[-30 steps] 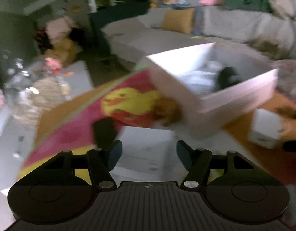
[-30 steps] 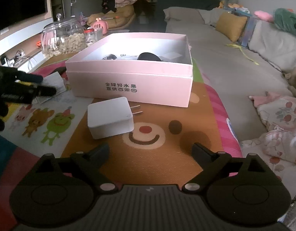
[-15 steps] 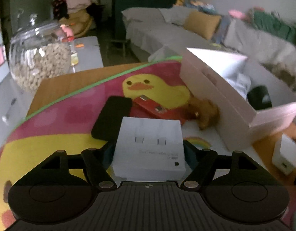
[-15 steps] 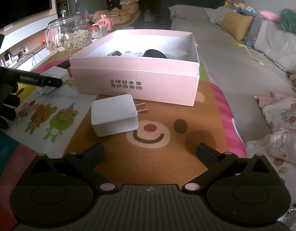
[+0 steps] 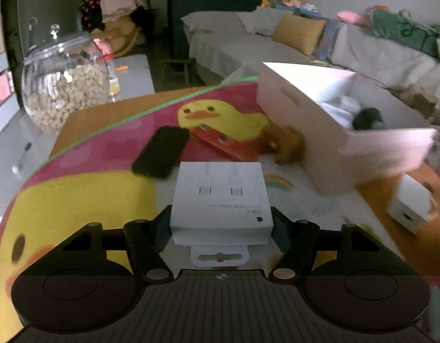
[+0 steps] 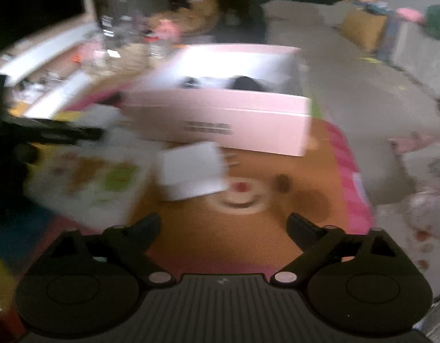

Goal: Organize rigid objects

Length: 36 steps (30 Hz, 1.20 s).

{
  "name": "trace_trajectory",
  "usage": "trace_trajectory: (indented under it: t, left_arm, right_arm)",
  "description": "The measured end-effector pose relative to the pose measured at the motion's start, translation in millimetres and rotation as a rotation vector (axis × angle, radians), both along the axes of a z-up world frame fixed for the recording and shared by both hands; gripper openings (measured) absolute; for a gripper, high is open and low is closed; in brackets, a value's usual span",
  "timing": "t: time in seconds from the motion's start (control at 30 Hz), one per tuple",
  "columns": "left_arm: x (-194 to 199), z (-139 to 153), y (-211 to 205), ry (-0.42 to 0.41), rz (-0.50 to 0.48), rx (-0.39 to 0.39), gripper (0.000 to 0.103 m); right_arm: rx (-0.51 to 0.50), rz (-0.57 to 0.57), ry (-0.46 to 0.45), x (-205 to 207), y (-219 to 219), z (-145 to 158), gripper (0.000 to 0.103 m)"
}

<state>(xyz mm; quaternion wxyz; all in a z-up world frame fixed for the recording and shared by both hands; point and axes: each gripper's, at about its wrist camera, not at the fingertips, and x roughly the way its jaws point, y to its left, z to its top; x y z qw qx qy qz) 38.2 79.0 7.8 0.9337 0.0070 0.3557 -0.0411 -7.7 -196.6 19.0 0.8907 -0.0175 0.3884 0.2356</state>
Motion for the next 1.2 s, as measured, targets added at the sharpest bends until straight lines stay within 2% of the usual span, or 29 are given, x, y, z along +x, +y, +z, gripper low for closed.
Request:
trace_trajectory:
  t: [0.13,0.23,0.3,0.4,0.47,0.5,0.57,0.63,0.7,0.8,0.9,0.97,1.0,1.07,1.2]
  left_arm:
    - [-35.8,-3.2,-14.8,-0.022,-0.012,0.011,0.074]
    - [-53.0,-3.2,-20.3,-0.027,-0.005,-0.002,0.074]
    - [-60.6,-3.7,-21.9,-0.034,-0.001,-0.004,0.074]
    - [-69.2,-3.5,-21.8,-0.042,0.015,-0.033,0.074]
    - [-73.9,-3.3,-21.0,-0.043,0.035,-0.069,0.074]
    - [-76.9,-3.5,-21.0,-0.046,0.046,-0.083,0.074]
    - [-81.6,-4.1,-22.9,-0.051,0.066,-0.091,0.074]
    - [-84.1,-4.0,-26.9,-0.051,0.081,-0.074,0.074]
    - [-85.6,-4.5,-31.6,-0.05,0.084,-0.047,0.074]
    - [-88.1,-4.3,-37.2,-0.043,0.073,-0.004,0.074]
    - [-88.9,-4.7,-36.4,-0.051,0.073,-0.004,0.074]
    - [-90.4,-5.1,-33.4,-0.061,0.075,-0.023,0.074]
    - [-91.6,-5.1,-31.1,-0.067,0.077,-0.039,0.074]
    - [-93.7,-4.5,-24.6,-0.077,0.086,-0.085,0.074]
    - [-96.3,1.5,-17.5,-0.11,0.084,-0.143,0.073]
  right_arm:
    - [-0.001,0.185,0.051,-26.3,21.7,2.3,0.095]
    - [-0.042,0.242,0.095,-35.1,32.2,-6.0,0.095]
    - [-0.108,0.245,0.059,-42.0,36.8,-5.6,0.094]
    - [-0.273,0.204,-0.037,-48.0,36.8,-4.1,0.093]
    - [-0.387,0.114,-0.128,-50.2,28.6,-3.8,0.093]
    - [-0.403,0.069,-0.145,-49.9,23.9,-2.8,0.093]
    - [-0.303,0.012,-0.104,-46.9,11.0,4.4,0.093]
    - [-0.138,-0.002,-0.04,-48.0,2.9,9.7,0.093]
    - [-0.064,0.0,-0.034,-53.1,8.1,8.2,0.093]
    - [-0.087,0.014,-0.095,-55.7,27.2,-1.0,0.093]
    - [-0.128,0.049,-0.104,-48.7,43.0,-11.6,0.09]
    - [-0.148,0.066,-0.094,-44.5,47.3,-16.2,0.081]
    - [-0.138,0.066,-0.092,-41.3,48.0,-16.8,0.08]
    - [-0.124,0.058,-0.082,-39.3,45.0,-13.8,0.071]
    - [-0.06,0.042,-0.087,-38.1,33.1,1.9,0.07]
